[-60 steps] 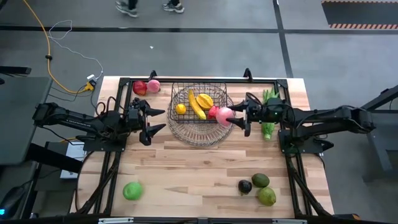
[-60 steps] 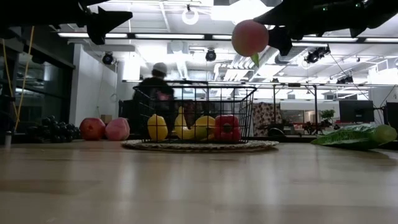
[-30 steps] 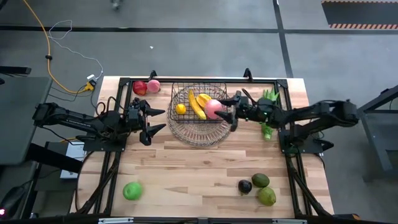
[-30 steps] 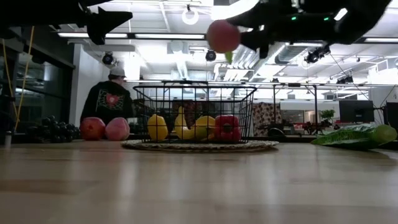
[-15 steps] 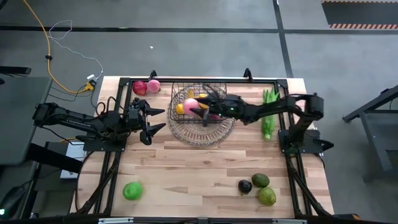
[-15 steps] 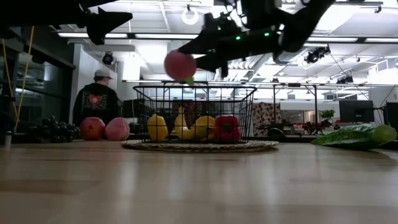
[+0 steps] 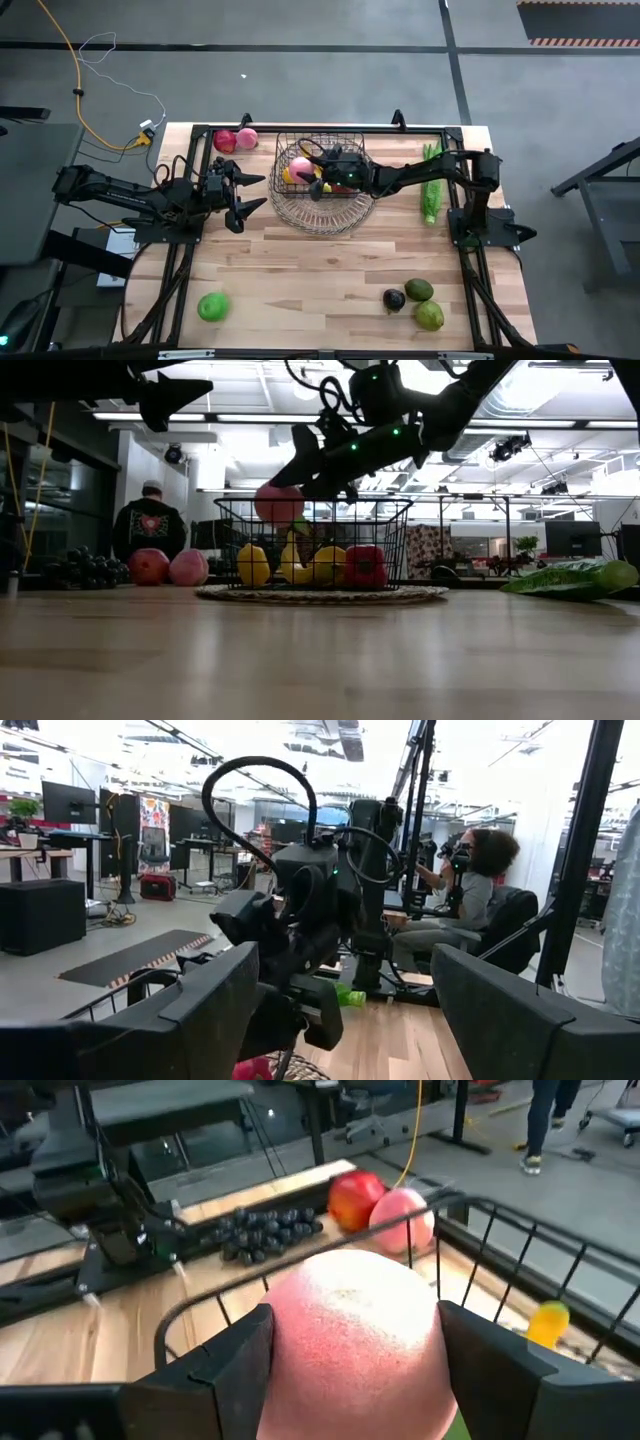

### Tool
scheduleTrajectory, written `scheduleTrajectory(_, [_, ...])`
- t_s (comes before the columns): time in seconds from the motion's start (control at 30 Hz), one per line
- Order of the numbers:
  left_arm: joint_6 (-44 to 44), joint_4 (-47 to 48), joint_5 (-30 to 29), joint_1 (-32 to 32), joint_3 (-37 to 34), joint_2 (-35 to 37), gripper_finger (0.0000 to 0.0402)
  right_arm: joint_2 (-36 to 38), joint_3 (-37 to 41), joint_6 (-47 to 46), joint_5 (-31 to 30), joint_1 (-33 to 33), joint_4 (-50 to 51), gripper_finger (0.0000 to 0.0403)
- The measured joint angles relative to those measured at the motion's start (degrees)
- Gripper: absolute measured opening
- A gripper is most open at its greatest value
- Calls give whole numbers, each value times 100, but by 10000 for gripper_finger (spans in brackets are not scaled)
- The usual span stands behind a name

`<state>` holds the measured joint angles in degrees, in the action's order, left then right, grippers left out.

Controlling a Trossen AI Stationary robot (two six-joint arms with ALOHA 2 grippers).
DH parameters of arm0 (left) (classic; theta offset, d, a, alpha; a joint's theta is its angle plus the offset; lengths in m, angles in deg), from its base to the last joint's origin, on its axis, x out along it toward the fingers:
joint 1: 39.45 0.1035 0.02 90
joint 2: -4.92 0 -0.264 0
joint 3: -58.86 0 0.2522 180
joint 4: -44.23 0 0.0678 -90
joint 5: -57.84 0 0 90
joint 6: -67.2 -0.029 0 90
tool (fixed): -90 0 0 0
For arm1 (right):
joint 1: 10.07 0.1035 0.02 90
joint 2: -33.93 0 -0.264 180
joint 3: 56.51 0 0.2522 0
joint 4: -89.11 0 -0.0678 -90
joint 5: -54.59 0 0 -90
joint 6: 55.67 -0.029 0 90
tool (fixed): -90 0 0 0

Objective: Build produce basket
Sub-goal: Put the right peach into the wire basket

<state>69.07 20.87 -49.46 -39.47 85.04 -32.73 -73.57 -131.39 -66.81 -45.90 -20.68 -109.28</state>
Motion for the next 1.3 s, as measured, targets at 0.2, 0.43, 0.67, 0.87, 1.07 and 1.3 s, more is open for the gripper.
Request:
scheduleTrajectory(0.2, [2, 0, 0, -1, 0, 0, 284, 0, 2, -299, 645, -28, 275, 241])
scheduleTrajectory(0.43, [0, 0, 0, 1, 0, 0, 284, 0, 2, -250, 650, -28, 281, 241])
scheduleTrajectory(0.67, [-7, 0, 0, -1, 0, 0, 284, 0, 4, -290, 654, -28, 327, 241])
scheduleTrajectory(0.87, [-4, 0, 0, 0, 0, -1, 284, 0, 7, -187, 656, -28, 479, 241])
scheduleTrajectory(1.07, [-7, 0, 0, 0, 0, -1, 284, 0, 7, -186, 654, -33, 771, 241])
scheduleTrajectory(1.3, [-7, 0, 0, -1, 0, 0, 284, 0, 9, -188, 658, -31, 789, 241])
